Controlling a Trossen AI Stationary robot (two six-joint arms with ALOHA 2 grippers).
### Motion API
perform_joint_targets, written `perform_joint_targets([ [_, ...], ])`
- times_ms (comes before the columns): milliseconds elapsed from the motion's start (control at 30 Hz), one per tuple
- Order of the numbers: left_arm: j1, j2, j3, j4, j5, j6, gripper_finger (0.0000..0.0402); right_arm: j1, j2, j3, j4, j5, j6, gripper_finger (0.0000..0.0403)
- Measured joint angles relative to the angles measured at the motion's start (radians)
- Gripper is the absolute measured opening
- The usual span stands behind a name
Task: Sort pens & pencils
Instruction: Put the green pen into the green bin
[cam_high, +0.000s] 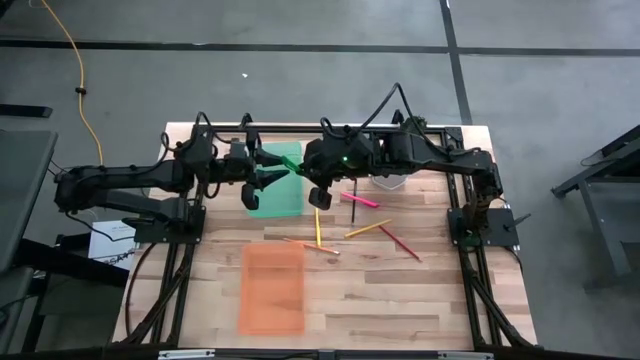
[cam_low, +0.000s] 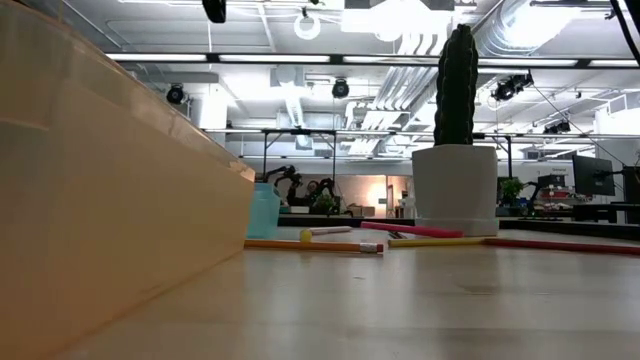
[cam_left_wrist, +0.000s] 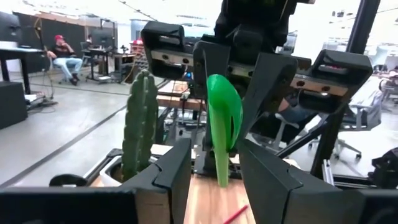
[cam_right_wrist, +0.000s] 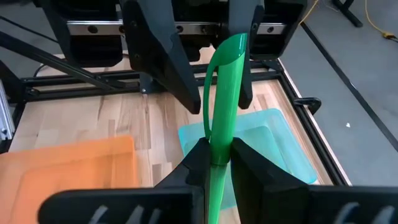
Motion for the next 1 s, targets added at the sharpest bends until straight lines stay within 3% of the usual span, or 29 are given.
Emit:
perform_joint_targets([
  [1000,0.000,0.000,0.000,0.082,0.056,-0.027,0.0124,0.003,0.000,-0.001,0.036,0.000,-0.001,0.0028],
])
